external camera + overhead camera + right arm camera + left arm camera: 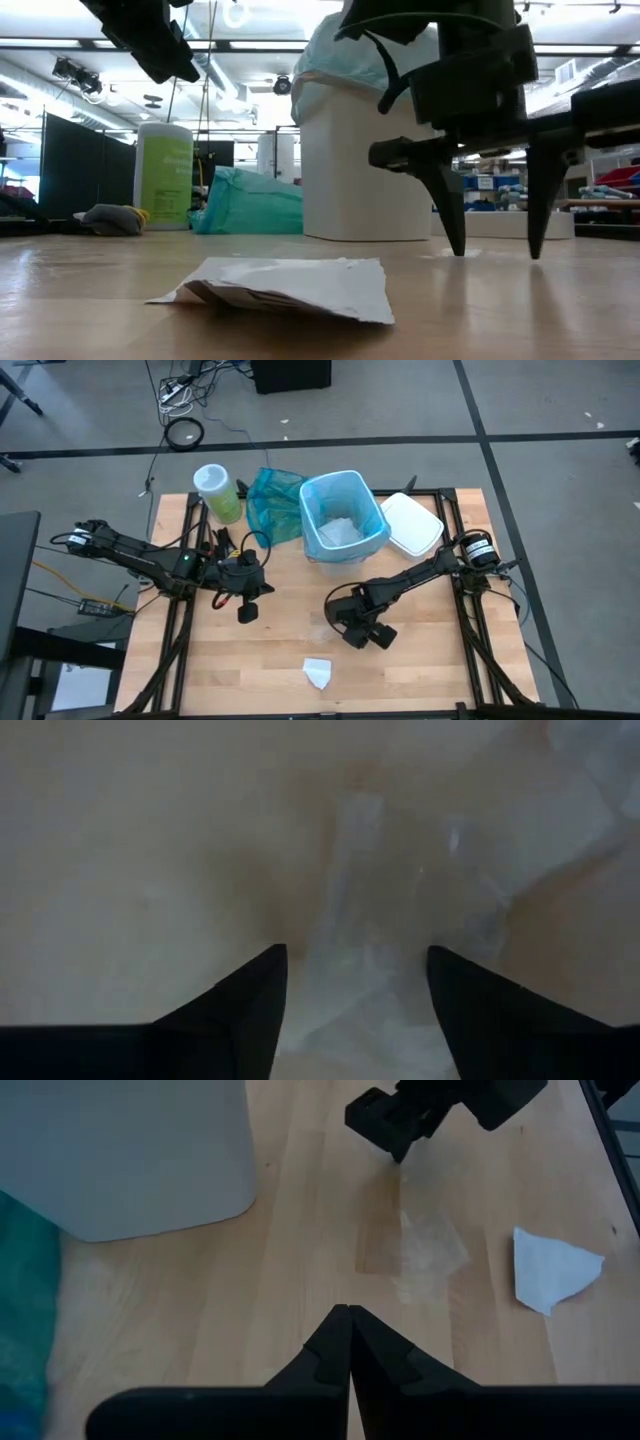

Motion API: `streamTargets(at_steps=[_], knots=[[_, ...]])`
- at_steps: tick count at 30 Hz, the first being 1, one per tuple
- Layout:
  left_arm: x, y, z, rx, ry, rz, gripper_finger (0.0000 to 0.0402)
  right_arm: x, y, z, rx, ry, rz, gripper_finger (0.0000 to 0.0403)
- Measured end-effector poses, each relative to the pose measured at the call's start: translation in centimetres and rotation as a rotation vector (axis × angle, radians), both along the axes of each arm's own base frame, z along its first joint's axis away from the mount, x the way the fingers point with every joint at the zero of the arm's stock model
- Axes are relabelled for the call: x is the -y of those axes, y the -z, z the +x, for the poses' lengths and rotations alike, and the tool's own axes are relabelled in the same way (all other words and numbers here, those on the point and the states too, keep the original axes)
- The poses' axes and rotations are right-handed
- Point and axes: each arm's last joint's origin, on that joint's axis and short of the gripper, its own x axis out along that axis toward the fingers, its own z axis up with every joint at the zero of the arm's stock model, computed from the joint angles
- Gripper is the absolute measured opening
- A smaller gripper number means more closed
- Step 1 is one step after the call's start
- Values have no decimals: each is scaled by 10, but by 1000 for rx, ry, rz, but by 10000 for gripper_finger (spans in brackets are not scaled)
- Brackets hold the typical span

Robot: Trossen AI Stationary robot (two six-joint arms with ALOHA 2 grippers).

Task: Place trash/remove bag and relplace
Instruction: Put the clear plastic into the white trash bin

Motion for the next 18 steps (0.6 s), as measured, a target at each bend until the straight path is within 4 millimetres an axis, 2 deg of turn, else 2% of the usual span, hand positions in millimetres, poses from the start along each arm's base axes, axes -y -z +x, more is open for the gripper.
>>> streamTargets(at_steps=[6, 13, 18], knots=[[0, 0, 0, 0, 0, 0, 14, 0, 4, -2, 5, 26, -56, 157], [0, 0, 0, 0, 1, 7, 14, 1, 5, -4, -11, 97, -57, 17], [-1, 0, 0, 3, -7, 19, 14, 1, 5, -3, -14, 125, -49, 3]])
